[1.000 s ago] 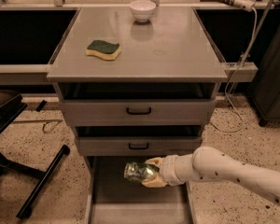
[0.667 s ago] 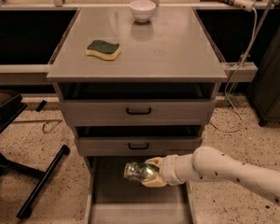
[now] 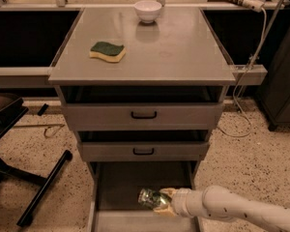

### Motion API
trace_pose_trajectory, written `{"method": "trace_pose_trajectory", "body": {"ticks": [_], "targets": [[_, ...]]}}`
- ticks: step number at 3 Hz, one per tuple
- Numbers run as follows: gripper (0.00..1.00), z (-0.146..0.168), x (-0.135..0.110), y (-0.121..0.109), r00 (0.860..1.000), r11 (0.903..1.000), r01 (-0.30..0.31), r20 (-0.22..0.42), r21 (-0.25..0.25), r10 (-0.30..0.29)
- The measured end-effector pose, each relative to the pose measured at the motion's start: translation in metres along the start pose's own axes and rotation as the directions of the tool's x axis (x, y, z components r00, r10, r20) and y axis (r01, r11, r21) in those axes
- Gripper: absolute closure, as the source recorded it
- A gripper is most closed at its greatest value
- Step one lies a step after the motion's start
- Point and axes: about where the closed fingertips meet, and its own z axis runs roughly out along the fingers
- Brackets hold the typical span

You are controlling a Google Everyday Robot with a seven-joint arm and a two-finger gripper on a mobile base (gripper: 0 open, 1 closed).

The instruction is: Place green can into bottom drawer

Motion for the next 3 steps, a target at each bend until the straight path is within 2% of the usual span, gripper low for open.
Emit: {"method": "trace_pose_trajectory", "body": {"ticks": [1,2,3], "targets": [[1.00,0.029,0.059,0.002,0.996,0.9938,-0.075,-0.047,0.082,0.079],[1.00,0.053,0.085,-0.030,0.991,0.9836,-0.066,-0.104,0.168,0.085],[1.00,0.078,0.084,-0.053,0.992,0.9839,-0.022,-0.119,0.178,0.043]]}}
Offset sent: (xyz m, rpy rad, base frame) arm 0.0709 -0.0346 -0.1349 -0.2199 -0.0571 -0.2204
